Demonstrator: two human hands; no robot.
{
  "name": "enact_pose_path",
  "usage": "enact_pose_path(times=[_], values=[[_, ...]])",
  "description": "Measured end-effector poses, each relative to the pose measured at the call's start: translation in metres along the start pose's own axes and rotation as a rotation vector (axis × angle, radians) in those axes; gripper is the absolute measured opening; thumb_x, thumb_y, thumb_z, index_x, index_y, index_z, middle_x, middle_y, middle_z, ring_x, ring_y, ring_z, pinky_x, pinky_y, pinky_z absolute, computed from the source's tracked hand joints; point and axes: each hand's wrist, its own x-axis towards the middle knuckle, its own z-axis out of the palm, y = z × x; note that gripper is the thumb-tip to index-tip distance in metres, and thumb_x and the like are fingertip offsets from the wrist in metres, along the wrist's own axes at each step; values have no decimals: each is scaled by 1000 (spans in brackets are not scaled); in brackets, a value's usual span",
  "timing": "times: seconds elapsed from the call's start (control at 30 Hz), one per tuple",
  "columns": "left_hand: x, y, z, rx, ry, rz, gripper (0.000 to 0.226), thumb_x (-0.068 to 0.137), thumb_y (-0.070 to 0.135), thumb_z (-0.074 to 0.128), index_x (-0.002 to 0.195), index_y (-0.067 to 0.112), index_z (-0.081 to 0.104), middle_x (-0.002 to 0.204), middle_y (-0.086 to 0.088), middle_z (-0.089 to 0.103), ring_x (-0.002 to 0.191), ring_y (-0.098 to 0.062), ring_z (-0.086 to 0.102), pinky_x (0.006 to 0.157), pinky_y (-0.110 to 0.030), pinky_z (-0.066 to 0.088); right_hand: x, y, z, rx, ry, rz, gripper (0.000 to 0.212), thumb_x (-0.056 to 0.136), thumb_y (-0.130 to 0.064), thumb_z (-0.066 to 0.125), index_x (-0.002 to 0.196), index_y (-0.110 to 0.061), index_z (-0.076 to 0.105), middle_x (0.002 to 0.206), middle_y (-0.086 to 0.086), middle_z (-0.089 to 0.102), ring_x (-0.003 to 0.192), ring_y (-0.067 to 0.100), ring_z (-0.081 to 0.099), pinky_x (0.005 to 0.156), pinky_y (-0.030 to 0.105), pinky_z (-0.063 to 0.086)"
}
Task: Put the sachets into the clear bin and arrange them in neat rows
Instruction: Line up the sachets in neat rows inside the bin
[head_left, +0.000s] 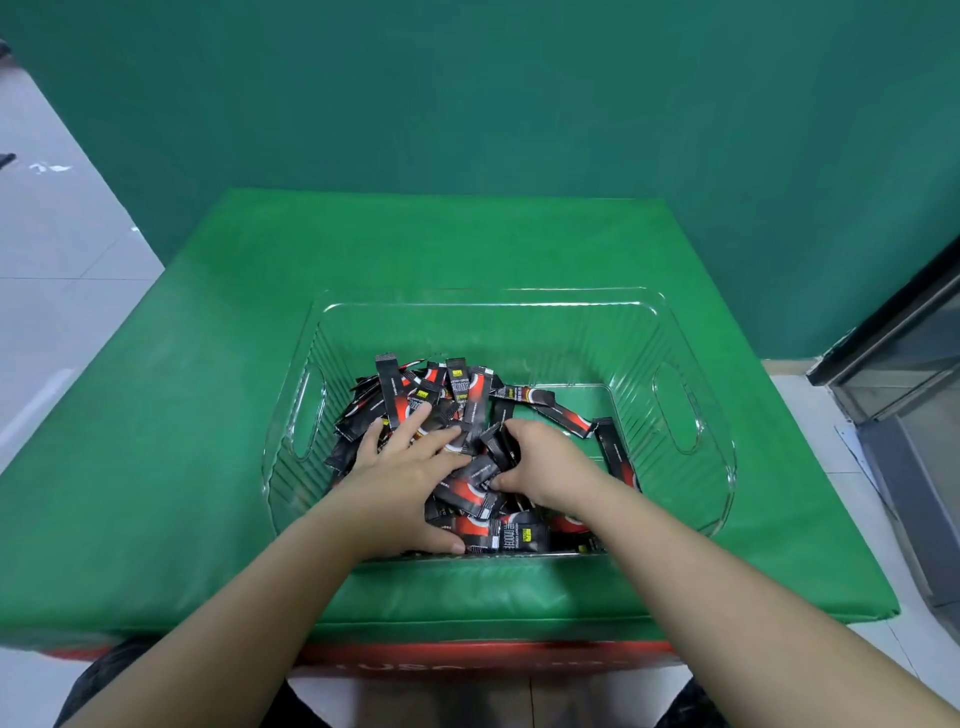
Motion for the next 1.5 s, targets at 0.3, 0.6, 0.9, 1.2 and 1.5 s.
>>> enact_pose_path(times=[0.3, 0.6, 0.9, 1.2, 1.5], values=[[19, 16, 14, 30, 356, -181, 50, 91, 48, 48, 132, 20, 38, 139, 3, 35, 146, -24, -4, 114, -57, -2, -6, 3, 0, 533, 117, 132, 25, 86, -14, 67, 105, -19, 50, 83, -4, 59, 77, 16, 59, 71, 27, 47], [29, 10, 19, 203, 439, -146, 90, 86, 2, 49, 144, 55, 6, 160, -4, -7, 144, -41, -9, 109, -67, 3, -14, -1, 4, 669, 41, 281, 19, 100, -32, 43, 96, -14, 52, 89, 0, 61, 84, 25, 61, 71, 31, 56], [30, 9, 14, 266, 365, -330, 62, 97, 25, 39, 146, 52, 12, 161, 2, -2, 142, -39, -21, 95, -64, -27, -1, -21, 28, 313, 31, 195, 12, 86, -23, 65, 94, -15, 62, 88, 6, 65, 83, 24, 60, 69, 27, 44], [24, 4, 2, 75, 308, -336, 53, 99, 36, 39, 144, 53, 18, 160, 0, -7, 144, -36, 2, 109, -60, 20, -8, 4, -6, 438, 216, 280, 7, 91, -15, 58, 92, -9, 54, 73, 2, 51, 58, 13, 45, 48, 26, 32], [17, 5, 0, 9, 280, -332, 50, 102, 36, 31, 147, 51, 15, 161, -3, 5, 145, -36, 5, 116, -52, 5, -15, 21, -14, 649, 511, 355, 9, 96, -16, 50, 95, -7, 50, 77, 2, 48, 68, 17, 45, 56, 29, 34]])
